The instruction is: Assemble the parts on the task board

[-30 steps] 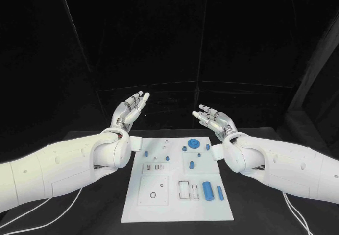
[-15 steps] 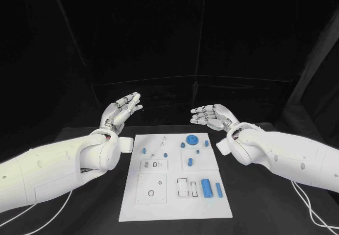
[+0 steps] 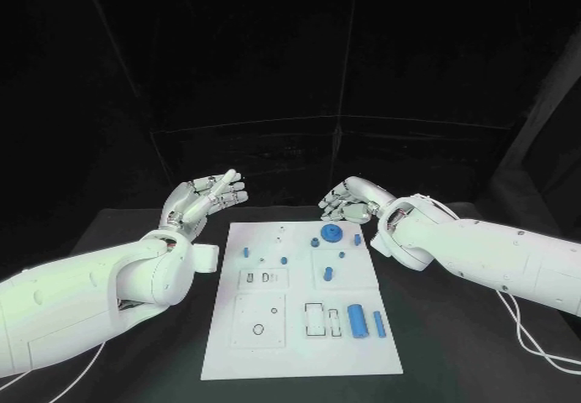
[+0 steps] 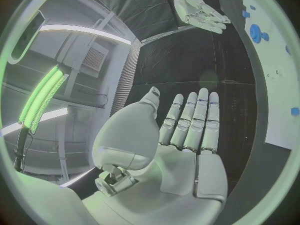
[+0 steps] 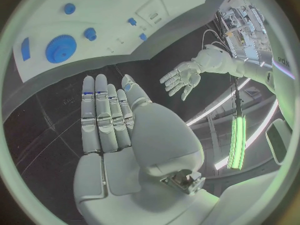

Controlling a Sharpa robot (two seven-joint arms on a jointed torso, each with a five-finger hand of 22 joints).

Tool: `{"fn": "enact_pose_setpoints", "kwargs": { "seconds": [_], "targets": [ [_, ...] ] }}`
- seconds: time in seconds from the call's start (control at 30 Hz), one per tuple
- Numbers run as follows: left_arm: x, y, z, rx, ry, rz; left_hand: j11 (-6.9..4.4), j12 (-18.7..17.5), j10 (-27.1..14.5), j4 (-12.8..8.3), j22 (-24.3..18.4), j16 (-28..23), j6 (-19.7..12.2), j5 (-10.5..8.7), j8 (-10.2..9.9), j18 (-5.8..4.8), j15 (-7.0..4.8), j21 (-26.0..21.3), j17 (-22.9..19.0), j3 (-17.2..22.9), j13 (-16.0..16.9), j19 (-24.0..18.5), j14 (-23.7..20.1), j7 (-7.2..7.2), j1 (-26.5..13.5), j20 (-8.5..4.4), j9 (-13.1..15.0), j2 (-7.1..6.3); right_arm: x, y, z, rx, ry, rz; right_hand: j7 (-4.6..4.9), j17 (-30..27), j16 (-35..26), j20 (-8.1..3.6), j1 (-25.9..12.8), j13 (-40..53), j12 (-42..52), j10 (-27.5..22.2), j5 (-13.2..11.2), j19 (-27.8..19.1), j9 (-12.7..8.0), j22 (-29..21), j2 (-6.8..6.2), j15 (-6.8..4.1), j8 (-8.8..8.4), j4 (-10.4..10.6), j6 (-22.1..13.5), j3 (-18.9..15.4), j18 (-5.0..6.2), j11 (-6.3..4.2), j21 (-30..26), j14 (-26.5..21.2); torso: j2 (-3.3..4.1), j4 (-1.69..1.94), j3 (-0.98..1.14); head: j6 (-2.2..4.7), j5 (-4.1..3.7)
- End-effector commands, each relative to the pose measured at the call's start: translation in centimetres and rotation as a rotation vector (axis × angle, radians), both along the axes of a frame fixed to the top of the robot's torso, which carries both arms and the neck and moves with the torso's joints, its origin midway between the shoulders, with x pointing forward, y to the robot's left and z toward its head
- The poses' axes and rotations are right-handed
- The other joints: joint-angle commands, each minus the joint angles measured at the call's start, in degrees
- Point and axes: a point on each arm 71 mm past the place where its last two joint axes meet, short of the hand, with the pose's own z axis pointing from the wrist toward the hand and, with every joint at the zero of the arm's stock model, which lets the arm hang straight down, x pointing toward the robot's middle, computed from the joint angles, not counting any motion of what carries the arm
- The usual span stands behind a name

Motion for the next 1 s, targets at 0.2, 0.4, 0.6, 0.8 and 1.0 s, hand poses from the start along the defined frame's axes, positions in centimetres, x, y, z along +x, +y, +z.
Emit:
{"fn": "enact_pose_setpoints", "kwargs": {
  "seconds": [0.2,0.4,0.6,0.8,1.0],
  "targets": [
    [-1.5,-1.5,0.8,-0.061,-0.023,-0.132,0.34,0.4,0.2,-1.1,-0.8,-0.9,0.3,-0.15,-0.2,0.84,0.17,-0.8,-0.4,0.6,0.0,0.6,0.5,3.47,0.9,0.02,0.0,0.39,0.2,1.4,-0.4,-0.408,-0.066,0.042,-1.6,6.4,7.4,-4.43,-2.2,0.1,-2.5,5.0,-1.5,9.1,-0.1,6.9,-0.79,-3.96,-1.85,-3.2,3.6,0.2,1.01,-2.3,13.3,14.7,3.01,1.6,-0.3,0.8,-0.94],
    [-2.1,-2.0,1.0,-0.073,-0.017,-0.158,0.4,0.4,0.0,-1.4,-1.2,-1.2,0.3,-0.17,-0.4,0.73,0.26,-1.5,-0.5,0.6,-0.1,0.3,0.4,3.54,1.0,0.02,0.0,0.39,0.3,1.9,-0.1,-0.494,-0.091,0.056,-1.63,12.3,15.1,-4.6,-4.3,0.1,-3.0,3.7,-2.0,9.2,-0.1,10.1,-0.65,-4.05,-2.75,-4.5,3.4,0.3,1.03,-2.35,18.6,14.7,4.4,1.95,-0.4,1.14,-1.34],
    [-2.4,-2.2,1.2,-0.079,-0.015,-0.17,0.47,0.3,-0.1,-1.6,-1.3,-1.4,0.2,-0.17,-0.5,0.71,0.31,-1.7,-0.6,0.7,-0.1,0.4,0.3,3.61,1.0,0.03,0.0,0.36,0.2,2.4,0.1,-0.538,-0.103,0.066,-1.57,16.3,19.9,-4.29,-5.4,0.1,-2.9,1.4,-2.1,8.5,-0.1,12.2,-0.59,-3.84,-2.75,-5.3,2.6,0.6,1.06,-1.99,22.0,14.4,5.36,1.85,-0.36,1.2,-1.48],
    [-2.5,-2.2,1.2,-0.079,-0.013,-0.171,0.52,0.3,-0.3,-1.7,-1.4,-1.5,0.1,-0.17,-0.5,0.69,0.35,-1.8,-0.6,0.7,-0.1,0.4,0.3,3.66,0.9,0.03,0.0,0.35,0.2,2.7,0.2,-0.555,-0.104,0.071,-1.56,20.7,25.2,-4.04,-5.7,0.2,-2.9,1.0,-2.0,7.7,-0.1,14.5,-0.37,-3.8,-2.71,-5.4,2.5,1.2,1.06,-1.96,25.7,13.7,5.87,1.97,-0.39,1.23,-1.6],
    [-2.4,-2.2,1.2,-0.077,-0.011,-0.17,0.54,0.3,-0.3,-1.7,-1.4,-1.6,0.1,-0.17,-0.6,0.67,0.37,-1.9,-0.6,0.7,-0.1,0.4,0.2,3.67,0.9,0.04,0.0,0.37,0.3,2.8,0.1,-0.567,-0.097,0.072,-1.56,26.9,31.4,-4.07,-5.6,0.2,-2.8,1.3,-1.4,7.4,-0.1,15.8,0.21,-3.76,-2.67,-5.5,2.8,2.3,1.16,-2.01,27.8,13.9,6.04,2.16,-0.34,1.39,-1.63]
  ]
}}
